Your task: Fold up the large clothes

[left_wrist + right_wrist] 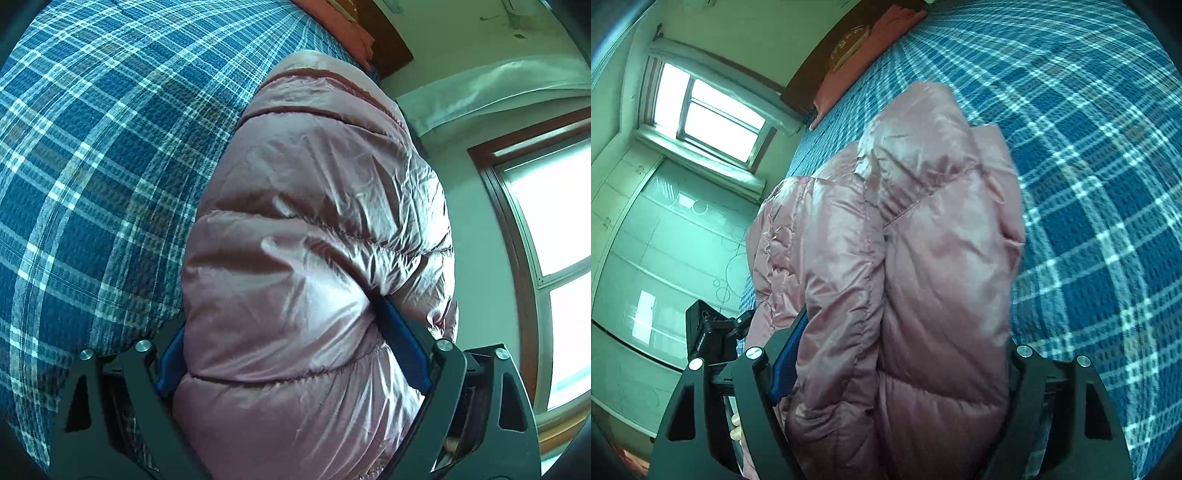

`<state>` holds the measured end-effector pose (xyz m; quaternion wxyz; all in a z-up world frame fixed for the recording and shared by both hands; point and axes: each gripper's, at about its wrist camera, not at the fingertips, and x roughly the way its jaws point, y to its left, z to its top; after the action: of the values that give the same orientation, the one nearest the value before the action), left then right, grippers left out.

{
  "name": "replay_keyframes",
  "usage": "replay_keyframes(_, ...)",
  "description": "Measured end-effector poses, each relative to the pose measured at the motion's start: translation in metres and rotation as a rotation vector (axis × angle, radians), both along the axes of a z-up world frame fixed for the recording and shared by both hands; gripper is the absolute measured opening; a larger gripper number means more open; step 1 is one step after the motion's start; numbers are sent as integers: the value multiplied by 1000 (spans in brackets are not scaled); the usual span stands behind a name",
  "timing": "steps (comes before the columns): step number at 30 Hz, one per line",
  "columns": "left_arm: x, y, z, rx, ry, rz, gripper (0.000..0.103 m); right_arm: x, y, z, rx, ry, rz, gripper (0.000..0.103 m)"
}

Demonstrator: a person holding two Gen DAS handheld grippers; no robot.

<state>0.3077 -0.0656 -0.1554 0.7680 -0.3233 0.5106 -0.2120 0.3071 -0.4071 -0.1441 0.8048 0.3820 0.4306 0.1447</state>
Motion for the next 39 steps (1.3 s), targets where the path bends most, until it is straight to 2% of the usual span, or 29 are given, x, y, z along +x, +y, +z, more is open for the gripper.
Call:
replay_keyframes(4, -1, 1, -1, -37, 4, 1, 69, 3, -4, -11, 70, 1, -1, 61)
replay_keyframes(8, -5, 4, 0, -55, -7, -9, 53, 0, -8, -18, 200, -13, -25, 44)
replay_keyframes(10, -7, 6, 3, -64, -16, -16, 45, -3, -8, -15, 228, -20, -35, 41)
replay_keyframes(12, -11, 9, 7, -62, -34, -25, 42, -5, -5, -10, 241, -41, -39, 38)
replay_keyframes(19, -12, 36, 38, -65, -108, -3, 38, 13, 18, 5, 283, -100, -1, 36)
replay_keyframes(28, 42, 94, 71, 18, -196, 65, 38, 108, 75, 1, 427, -135, 58, 35)
replay_keyframes(31, 69, 110, 64, 63, -181, 79, 38, 141, 90, -16, 448, -102, 61, 35)
replay_keyframes(34, 87, 119, 43, 108, -128, 84, 38, 154, 95, -34, 443, -50, 46, 35)
replay_keyframes(36, 95, 121, 27, 106, -90, 92, 40, 160, 91, -47, 458, -23, 31, 35)
replay_keyframes(39, 94, 121, 25, 102, -89, 90, 43, 159, 88, -46, 434, -25, 43, 35)
